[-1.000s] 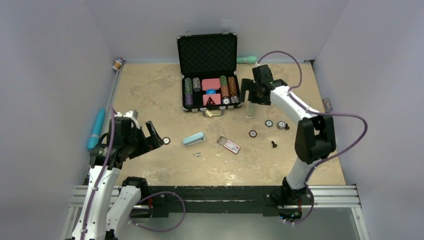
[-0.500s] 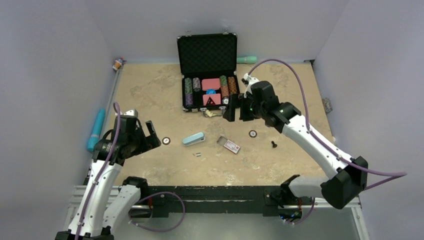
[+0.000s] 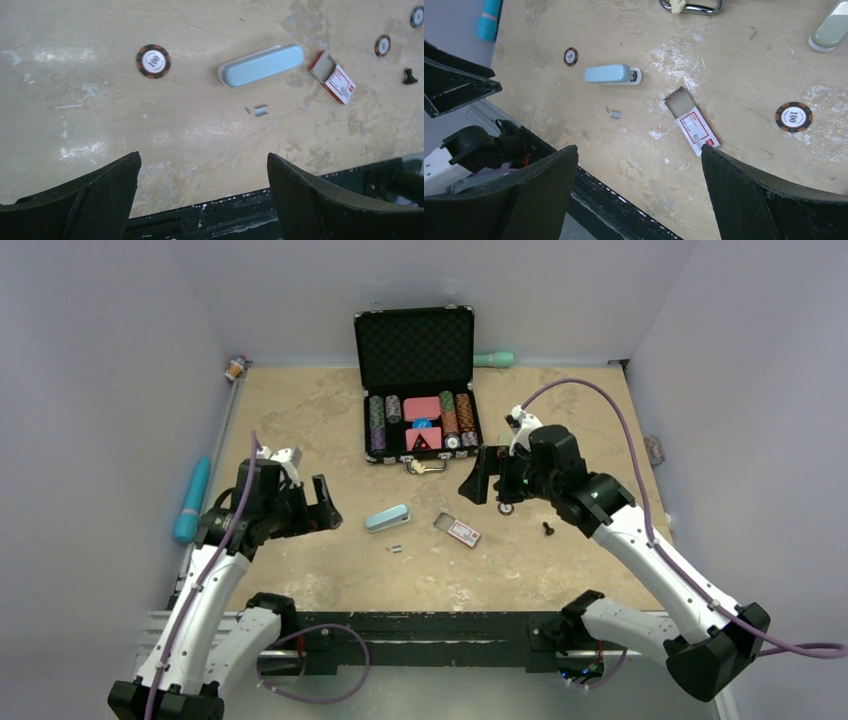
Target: Unload the staples from the stapler
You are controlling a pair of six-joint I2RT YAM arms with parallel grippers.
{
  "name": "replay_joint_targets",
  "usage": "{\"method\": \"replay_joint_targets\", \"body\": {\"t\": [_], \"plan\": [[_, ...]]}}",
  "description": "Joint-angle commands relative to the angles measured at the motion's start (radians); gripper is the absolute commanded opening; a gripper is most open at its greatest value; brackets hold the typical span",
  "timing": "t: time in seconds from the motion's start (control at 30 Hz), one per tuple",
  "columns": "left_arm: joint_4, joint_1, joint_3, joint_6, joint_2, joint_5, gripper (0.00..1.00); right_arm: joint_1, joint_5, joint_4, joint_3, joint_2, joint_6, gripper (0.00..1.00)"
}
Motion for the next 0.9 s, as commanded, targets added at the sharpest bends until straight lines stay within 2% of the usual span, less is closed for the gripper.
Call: {"method": "replay_joint_targets", "body": {"t": [0.0, 0.2, 0.43, 0.6, 0.87], "plan": [[0.115, -0.058, 0.04, 0.117, 0.103, 0.206, 1.0, -0.002, -0.05, -0.004, 0.002, -0.003, 0.013, 0.97], [0.184, -0.208, 0.112, 0.166, 0.307, 0.142, 0.98, -0.002, -0.057, -0.011, 0.044, 0.029, -0.007, 0.97], [0.201, -0.35, 0.218, 0.294, 0.535, 0.097, 0.98, -0.002, -0.062, -0.026, 0.061, 0.034, -0.02, 0.97], [0.199, -0.401, 0.268, 0.371, 0.689, 0.076, 0.98, -0.002, -0.069, -0.038, 0.047, 0.026, -0.029, 0.97], [0.222, -0.408, 0.321, 0.369, 0.849, -0.016, 0.96, -0.001, -0.08, -0.049, 0.031, 0.012, -0.052, 0.98]]}}
